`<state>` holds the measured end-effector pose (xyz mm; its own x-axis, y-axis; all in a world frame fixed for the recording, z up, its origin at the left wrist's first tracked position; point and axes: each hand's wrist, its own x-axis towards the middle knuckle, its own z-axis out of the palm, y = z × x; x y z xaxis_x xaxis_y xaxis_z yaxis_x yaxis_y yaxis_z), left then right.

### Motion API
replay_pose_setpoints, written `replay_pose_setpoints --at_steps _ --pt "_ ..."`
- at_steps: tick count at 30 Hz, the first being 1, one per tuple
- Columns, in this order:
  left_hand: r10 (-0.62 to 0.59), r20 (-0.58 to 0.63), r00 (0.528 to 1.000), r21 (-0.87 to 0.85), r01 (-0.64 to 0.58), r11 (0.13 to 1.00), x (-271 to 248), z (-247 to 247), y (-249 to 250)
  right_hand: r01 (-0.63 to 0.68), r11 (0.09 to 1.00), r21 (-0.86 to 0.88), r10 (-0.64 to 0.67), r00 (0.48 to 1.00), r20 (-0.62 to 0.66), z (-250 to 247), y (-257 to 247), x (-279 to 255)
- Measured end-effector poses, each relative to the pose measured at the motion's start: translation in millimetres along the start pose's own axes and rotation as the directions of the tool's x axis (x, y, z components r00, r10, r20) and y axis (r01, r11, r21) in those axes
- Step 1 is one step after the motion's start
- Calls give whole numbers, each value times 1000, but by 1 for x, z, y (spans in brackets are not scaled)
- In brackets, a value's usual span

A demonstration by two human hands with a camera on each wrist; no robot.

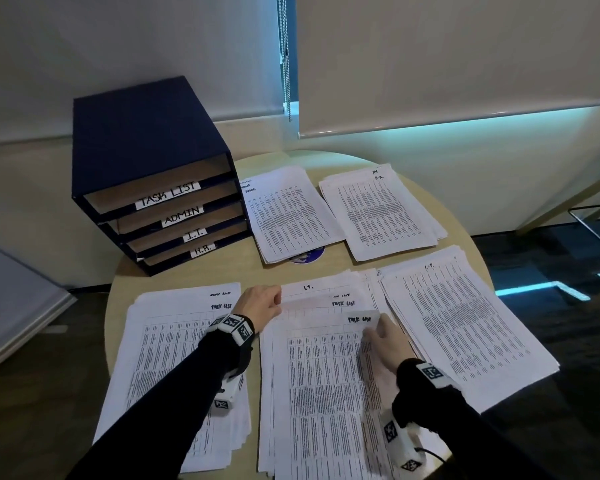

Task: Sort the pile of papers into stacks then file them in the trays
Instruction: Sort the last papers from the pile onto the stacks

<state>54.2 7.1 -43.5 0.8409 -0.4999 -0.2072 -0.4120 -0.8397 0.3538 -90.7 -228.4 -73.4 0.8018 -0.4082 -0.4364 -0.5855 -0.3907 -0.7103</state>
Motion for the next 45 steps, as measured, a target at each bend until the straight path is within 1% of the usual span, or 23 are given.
replay_pose_setpoints --at_steps 2,4,6,8,9,11,13,15,16,18,20,21,24,26,29,31,35,38,42,44,45 --pt "4 -9 1000 11 -4 1000 0 -2 0 38 996 -85 -37 999 12 2 -2 0" --pt "26 -5 1000 60 -25 998 -1 -2 -1 64 986 -152 -66 998 -4 3 -3 -1" --pt "58 -24 998 75 -56 996 -2 -1 -5 76 985 -156 -86 995 -54 3 -4 1" --pt "76 -70 995 -12 -77 997 -6 -2 -8 97 985 -140 -112 988 -105 1 -5 1" --pt "75 -93 993 -75 -82 994 -8 -3 -8 110 985 -134 -126 985 -114 1 -4 3" --pt "58 -94 994 -203 -76 976 -14 -4 -6 118 987 -113 -129 987 -98 2 -2 7" --pt "35 -42 998 -306 -46 951 -18 -5 -6 110 993 -34 -112 988 -104 5 2 12" --pt "31 1 1000 -352 -28 935 -18 -2 -9 112 993 45 -106 987 -121 7 2 12" --pt "9 20 1000 -372 -1 928 -17 0 -9 122 991 60 -115 986 -118 7 0 10" --pt "-67 61 996 -427 87 900 -14 2 -8 157 984 84 -148 983 -105 7 -5 4" --pt "-157 77 985 -453 174 874 -10 2 -4 196 977 87 -184 974 -130 5 -9 0" --pt "-181 70 981 -433 193 880 -7 1 -2 205 974 99 -188 970 -156 5 -11 -2" --pt "-185 48 982 -284 190 940 -1 -1 2 168 967 194 -127 970 -208 4 -14 -10" --pt "-163 44 986 -225 168 960 1 -3 3 163 961 221 -123 975 -185 3 -12 -15" --pt "-111 28 993 -125 114 986 -1 -5 7 212 963 168 -195 974 -114 4 -3 -15" --pt "-66 19 998 -40 66 997 -1 -6 10 246 957 154 -233 968 -94 4 1 -14" --pt "38 18 999 96 -40 995 1 -5 11 249 956 155 -240 968 -72 4 -1 -15" --pt "126 4 992 186 -124 975 0 0 7 241 957 160 -235 970 -57 3 -4 -14" --pt "216 10 976 264 -211 941 -6 3 3 254 964 77 -249 966 -73 3 -8 -11" --pt "301 -75 951 272 -271 923 -11 3 1 254 965 61 -246 963 -115 4 -7 -8" --pt "324 -129 937 241 -287 927 -14 5 -1 246 968 57 -237 964 -123 3 -8 -8"
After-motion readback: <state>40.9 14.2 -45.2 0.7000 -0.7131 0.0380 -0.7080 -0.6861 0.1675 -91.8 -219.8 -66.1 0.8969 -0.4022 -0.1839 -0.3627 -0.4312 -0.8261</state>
